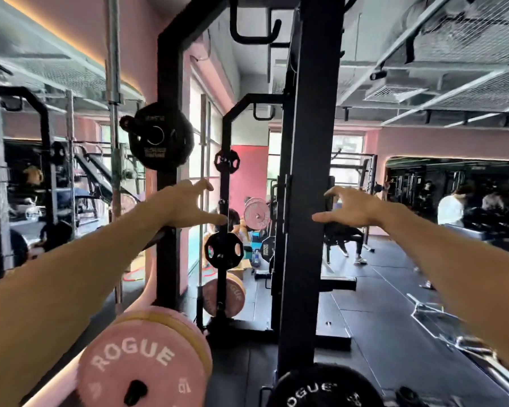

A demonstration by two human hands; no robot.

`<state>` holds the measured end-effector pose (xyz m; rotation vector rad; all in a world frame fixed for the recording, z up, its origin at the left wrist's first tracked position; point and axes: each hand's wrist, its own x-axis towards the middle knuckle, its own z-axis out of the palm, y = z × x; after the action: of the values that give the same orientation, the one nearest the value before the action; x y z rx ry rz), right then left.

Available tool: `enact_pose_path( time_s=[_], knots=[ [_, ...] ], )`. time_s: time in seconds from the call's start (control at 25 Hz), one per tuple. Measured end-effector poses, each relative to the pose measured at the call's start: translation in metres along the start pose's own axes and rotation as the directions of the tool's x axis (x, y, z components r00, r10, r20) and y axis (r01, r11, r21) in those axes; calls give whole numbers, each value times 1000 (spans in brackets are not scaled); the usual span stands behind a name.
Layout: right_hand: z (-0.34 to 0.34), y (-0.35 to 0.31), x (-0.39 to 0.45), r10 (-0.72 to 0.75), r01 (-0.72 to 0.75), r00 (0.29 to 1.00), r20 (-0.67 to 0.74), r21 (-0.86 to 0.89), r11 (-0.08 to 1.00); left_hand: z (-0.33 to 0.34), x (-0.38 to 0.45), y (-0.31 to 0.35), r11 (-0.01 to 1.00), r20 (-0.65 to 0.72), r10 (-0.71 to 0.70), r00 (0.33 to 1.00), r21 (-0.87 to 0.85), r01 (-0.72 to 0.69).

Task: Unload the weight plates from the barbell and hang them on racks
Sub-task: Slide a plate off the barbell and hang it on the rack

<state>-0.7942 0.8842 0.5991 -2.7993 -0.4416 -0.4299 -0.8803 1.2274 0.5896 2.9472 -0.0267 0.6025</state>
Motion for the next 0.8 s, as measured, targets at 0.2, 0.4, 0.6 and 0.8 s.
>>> enact_pose_path(
  time_s=[0.2,0.4,0.6,0.8],
  knots=[
    [-23,55,-52,2,-3,1000,20,57,998,-11,-30,69,999,23,-11,1000,-47,13],
    [-44,84,-115,17,-18,1000,22,40,999,1,-77,111,993,-20,-12,1000,-115,10],
    [-50,119,-165,16,-17,999,28,56,998,23,-115,140,987,6,-47,999,-155,47],
    [-44,165,-165,56,-57,998,35,36,998,35,-108,180,990,4,-48,999,-129,48]
  ],
)
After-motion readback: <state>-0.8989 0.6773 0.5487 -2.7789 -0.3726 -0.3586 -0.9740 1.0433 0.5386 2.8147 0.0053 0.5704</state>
